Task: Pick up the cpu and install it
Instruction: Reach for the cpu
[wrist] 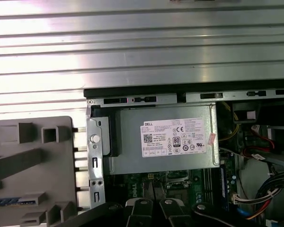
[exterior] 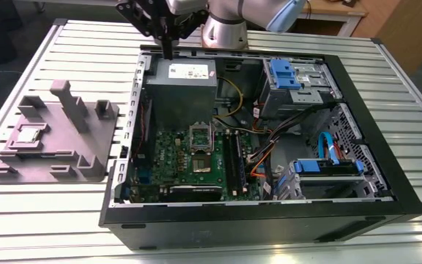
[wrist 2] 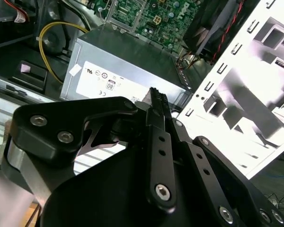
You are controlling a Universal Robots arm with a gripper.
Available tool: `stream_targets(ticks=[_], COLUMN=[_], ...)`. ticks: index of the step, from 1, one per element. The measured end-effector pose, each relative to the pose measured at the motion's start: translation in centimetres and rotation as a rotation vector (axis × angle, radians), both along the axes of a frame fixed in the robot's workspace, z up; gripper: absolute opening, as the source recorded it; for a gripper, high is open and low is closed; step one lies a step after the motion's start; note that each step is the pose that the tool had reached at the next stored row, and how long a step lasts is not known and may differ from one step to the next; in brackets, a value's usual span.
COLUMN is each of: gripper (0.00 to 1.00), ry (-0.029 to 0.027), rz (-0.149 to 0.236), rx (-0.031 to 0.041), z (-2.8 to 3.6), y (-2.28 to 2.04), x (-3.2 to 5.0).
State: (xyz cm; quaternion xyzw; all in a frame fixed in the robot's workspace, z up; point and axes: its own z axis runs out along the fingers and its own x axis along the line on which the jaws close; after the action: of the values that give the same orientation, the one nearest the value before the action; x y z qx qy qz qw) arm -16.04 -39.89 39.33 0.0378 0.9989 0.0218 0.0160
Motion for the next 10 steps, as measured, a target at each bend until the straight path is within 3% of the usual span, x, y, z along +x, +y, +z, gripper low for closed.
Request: stream_targets(ticks=[10], gripper=[0.14], ry=[-0.0001], rz=[0.0], rx=[0.0], z=[0.0], y=[0.0], x=[-0.38])
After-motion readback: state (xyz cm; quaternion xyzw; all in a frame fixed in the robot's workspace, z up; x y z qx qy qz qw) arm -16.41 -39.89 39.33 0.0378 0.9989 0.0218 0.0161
